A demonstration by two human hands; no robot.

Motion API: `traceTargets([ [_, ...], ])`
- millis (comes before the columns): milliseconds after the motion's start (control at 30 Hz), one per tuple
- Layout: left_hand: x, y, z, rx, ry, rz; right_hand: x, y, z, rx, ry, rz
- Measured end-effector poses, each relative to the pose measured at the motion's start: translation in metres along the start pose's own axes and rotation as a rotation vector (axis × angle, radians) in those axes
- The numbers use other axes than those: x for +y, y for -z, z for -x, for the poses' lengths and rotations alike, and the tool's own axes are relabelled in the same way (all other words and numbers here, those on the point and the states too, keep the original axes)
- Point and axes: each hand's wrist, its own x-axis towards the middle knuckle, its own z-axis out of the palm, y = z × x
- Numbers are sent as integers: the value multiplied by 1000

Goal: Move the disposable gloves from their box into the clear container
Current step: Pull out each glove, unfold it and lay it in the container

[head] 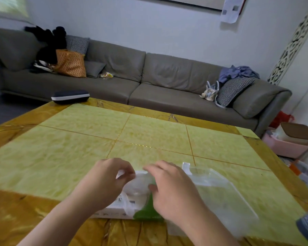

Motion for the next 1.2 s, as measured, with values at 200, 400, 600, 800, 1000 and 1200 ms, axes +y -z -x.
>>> traceTargets([
  [200, 2, 2, 3, 54, 33, 130, 4, -11, -3, 29, -84, -69],
  [400, 6, 2, 7, -190, 115, 305, 9, -13, -2, 119, -129, -343],
  [600, 5, -2, 10, -265, 140, 258, 9, -15, 0, 114, -115, -378],
  [800, -1, -8, 11, -250, 32, 60, -2, -9, 2, -61, -16, -174],
  [1000, -9, 1, 14, -432, 49, 29, -5, -11, 2, -69, -19, -197],
  [1200, -13, -11, 11, -377, -69, -77, -13, -11, 4, -27, 6, -471],
])
